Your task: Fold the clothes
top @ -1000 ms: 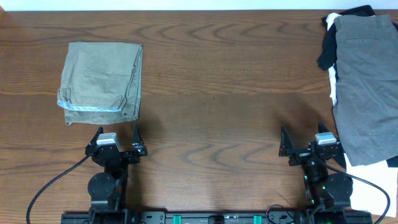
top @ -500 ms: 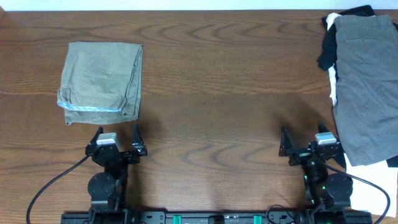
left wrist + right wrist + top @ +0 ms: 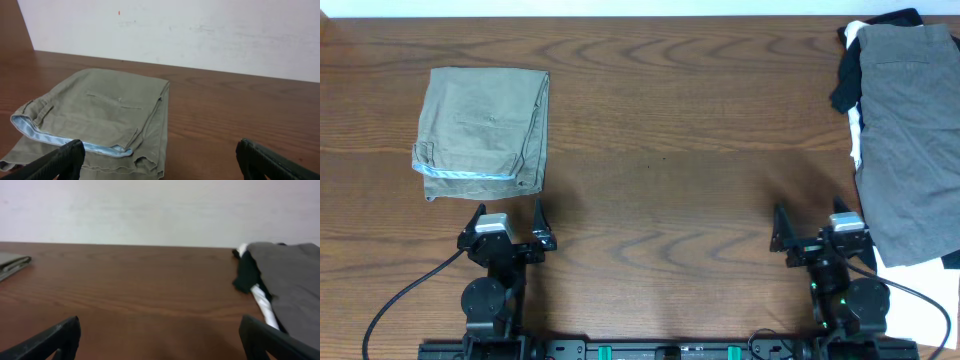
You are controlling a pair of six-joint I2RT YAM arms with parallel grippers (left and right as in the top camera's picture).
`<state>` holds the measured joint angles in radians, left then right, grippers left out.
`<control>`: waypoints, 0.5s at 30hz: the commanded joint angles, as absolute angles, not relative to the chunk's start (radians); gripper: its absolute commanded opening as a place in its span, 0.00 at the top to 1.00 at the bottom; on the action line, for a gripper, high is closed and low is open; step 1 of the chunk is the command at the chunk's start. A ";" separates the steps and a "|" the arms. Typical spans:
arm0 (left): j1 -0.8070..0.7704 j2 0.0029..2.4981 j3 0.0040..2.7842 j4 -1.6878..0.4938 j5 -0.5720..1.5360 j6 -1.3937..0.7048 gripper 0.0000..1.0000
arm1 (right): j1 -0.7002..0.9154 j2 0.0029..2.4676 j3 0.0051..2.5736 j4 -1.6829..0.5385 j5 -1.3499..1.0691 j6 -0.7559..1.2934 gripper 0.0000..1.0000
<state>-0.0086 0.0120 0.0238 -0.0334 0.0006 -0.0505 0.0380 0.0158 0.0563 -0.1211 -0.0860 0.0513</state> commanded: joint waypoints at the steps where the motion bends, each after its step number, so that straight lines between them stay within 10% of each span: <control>1: -0.013 0.004 0.004 -0.070 -0.004 -0.038 0.02 | 0.046 0.033 0.205 -0.152 0.009 0.067 0.01; 15: -0.013 0.004 0.004 -0.070 -0.004 -0.038 0.02 | 0.045 0.705 0.974 -0.464 0.120 -0.027 0.01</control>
<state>-0.0090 0.0109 0.0242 -0.0334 0.0010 -0.0502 0.0380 0.5488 0.8360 -0.4160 0.0586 0.0257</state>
